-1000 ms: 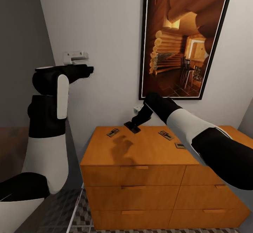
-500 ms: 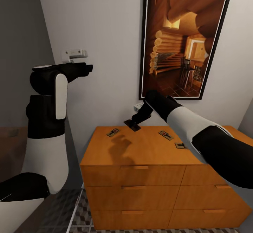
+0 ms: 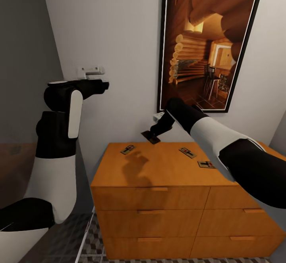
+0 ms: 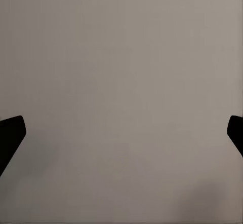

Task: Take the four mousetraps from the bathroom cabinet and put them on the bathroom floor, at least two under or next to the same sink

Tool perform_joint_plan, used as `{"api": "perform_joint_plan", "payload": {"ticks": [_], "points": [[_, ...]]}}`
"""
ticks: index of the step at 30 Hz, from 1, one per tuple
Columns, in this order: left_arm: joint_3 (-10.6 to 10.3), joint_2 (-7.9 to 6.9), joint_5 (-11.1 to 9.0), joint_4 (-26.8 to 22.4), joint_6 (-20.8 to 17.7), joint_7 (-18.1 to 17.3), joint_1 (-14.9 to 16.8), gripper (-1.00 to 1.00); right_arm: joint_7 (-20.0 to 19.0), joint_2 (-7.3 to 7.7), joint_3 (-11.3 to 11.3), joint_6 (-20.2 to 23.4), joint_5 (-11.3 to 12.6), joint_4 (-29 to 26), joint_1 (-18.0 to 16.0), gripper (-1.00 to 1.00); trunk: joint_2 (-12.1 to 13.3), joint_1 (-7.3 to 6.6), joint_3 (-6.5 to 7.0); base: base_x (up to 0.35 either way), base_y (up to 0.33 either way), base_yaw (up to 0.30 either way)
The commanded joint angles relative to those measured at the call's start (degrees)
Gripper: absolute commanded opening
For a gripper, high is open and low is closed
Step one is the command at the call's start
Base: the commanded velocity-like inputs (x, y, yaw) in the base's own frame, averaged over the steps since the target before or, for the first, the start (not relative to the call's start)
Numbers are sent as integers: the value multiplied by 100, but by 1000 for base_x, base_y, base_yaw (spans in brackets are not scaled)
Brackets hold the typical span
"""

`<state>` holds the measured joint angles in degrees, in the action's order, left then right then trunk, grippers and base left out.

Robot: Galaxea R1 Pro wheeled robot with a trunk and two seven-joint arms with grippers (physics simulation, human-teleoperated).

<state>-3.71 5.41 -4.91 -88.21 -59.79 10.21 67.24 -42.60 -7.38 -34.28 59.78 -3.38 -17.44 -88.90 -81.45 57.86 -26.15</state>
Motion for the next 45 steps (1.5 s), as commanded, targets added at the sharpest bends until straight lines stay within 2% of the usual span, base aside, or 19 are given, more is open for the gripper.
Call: {"api": "perform_joint_plan", "payload": {"ticks": [1,6,7,20,37,45], "points": [[-6,1,-54,30,-21,55,3,100,-8,3,15,22,-18,28,-11,-100,-4,0,-7,0,0,0],[-8,3,-63,190,-21,58,-10,100,76,0,163,22,-15,189,-32,-100,-4,0,-7,0,0,0],[-8,3,-67,1455,-21,59,-11,100,78,0,1375,22,-15,323,-37,-100,-4,0,-7,0,0,0],[-7,17,-97,2355,-21,60,3,100,77,-13,1430,22,7,1022,-177,-100,-4,0,-7,0,0,0],[-7,14,-98,2588,-21,60,8,100,53,-60,1417,22,21,1175,-513,-100,-4,0,-7,0,0,0],[-7,20,-106,2948,-21,60,22,100,50,-149,1387,22,5,1199,-664,-100,-4,0,-7,0,0,0]]}}
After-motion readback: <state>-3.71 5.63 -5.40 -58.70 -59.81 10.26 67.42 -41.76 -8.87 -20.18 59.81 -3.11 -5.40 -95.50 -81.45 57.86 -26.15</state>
